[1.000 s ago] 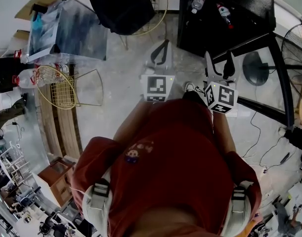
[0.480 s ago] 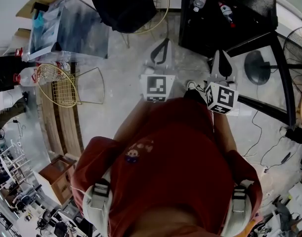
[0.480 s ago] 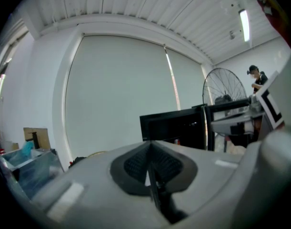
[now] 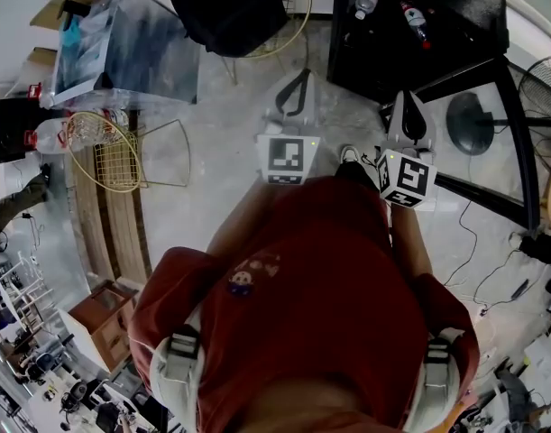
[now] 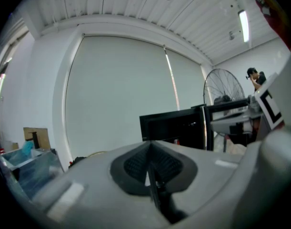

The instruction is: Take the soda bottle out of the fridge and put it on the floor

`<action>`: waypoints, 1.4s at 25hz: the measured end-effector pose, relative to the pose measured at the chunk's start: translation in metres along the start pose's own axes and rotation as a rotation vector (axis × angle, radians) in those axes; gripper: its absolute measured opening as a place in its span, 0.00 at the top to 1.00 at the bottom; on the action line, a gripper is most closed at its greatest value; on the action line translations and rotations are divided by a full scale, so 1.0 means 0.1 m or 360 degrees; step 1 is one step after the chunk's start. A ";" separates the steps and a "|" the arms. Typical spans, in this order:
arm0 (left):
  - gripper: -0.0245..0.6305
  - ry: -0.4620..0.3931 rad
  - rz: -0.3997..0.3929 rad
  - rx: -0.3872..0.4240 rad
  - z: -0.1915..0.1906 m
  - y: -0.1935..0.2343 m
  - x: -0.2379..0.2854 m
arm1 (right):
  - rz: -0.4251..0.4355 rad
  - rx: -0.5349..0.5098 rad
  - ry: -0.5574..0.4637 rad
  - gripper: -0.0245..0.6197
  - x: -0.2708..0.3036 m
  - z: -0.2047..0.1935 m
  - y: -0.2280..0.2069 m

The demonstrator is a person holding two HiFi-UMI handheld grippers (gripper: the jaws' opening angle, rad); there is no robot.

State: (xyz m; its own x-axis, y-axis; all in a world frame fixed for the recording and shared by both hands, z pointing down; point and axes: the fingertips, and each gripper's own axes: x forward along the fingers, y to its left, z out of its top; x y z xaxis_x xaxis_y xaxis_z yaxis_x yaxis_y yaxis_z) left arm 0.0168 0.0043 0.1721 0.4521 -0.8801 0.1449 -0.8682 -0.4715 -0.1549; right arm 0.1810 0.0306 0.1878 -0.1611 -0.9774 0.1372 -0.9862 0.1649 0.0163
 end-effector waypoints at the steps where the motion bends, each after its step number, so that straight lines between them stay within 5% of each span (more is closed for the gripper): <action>1: 0.96 -0.0001 -0.0002 0.0002 0.00 0.00 0.00 | 0.0001 -0.0004 -0.0002 0.96 0.00 0.01 0.01; 35: 0.96 -0.0005 0.0027 -0.0006 -0.05 0.08 -0.04 | -0.0010 -0.0058 -0.0013 0.96 0.03 0.03 0.06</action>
State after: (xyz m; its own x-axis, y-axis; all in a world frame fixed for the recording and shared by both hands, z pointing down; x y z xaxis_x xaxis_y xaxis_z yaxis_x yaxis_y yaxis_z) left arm 0.0071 0.0047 0.1752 0.4380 -0.8882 0.1391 -0.8765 -0.4563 -0.1537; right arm 0.1744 0.0285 0.1851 -0.1553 -0.9794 0.1288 -0.9851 0.1632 0.0534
